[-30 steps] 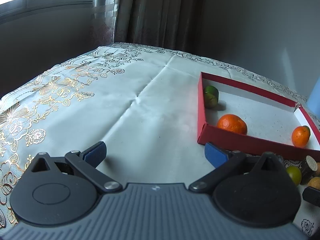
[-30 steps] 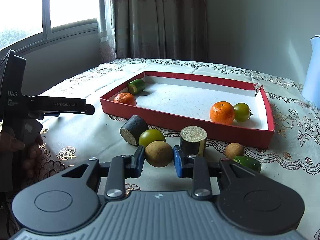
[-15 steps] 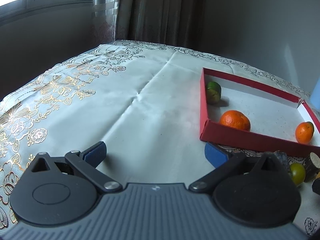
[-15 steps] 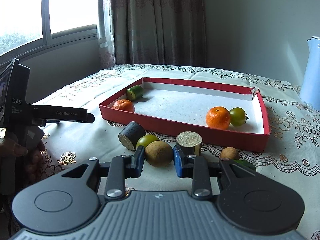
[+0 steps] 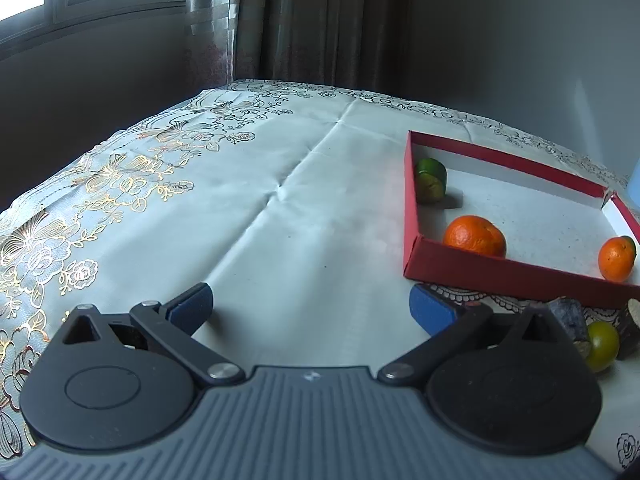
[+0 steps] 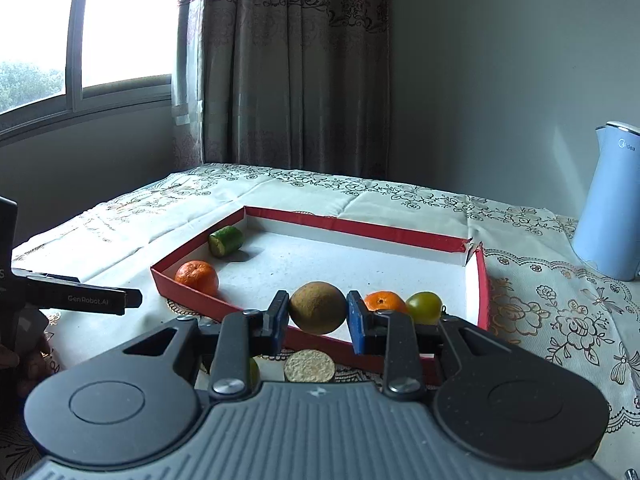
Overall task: Organize fruits
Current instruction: 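Carry the brown fruit into the red box and open the right gripper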
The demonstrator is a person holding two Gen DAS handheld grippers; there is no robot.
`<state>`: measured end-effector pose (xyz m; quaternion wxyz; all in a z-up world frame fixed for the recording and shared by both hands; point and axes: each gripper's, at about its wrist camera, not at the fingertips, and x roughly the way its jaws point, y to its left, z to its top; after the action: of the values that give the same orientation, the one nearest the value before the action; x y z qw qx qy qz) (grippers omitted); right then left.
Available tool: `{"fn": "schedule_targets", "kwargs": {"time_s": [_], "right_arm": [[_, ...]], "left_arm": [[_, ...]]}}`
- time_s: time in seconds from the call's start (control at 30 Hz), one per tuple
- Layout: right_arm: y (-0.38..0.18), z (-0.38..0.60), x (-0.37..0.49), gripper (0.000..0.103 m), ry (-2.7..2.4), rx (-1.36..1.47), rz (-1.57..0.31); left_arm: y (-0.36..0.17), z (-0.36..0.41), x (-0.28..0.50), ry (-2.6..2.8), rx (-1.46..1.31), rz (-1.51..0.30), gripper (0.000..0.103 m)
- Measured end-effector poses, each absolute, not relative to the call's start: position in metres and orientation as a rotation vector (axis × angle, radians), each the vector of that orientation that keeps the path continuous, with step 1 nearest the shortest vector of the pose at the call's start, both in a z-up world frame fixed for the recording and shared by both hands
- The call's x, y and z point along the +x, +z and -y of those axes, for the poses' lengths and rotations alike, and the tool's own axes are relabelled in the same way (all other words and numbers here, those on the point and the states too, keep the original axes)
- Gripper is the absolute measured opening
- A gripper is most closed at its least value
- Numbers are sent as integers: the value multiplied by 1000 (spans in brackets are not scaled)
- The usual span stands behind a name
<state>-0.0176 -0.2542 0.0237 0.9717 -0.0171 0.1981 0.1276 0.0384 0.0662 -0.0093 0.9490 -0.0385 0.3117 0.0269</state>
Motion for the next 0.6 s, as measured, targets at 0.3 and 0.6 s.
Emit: {"fn": "schedule_targets", "kwargs": {"time_s": [0.3, 0.6], "right_arm": [[27, 246, 28, 30, 254, -43, -420], [21, 237, 49, 30, 244, -56, -434]], "left_arm": [[-9, -68, 37, 52, -83, -630, 103], [-9, -69, 38, 43, -92, -629, 103]]}}
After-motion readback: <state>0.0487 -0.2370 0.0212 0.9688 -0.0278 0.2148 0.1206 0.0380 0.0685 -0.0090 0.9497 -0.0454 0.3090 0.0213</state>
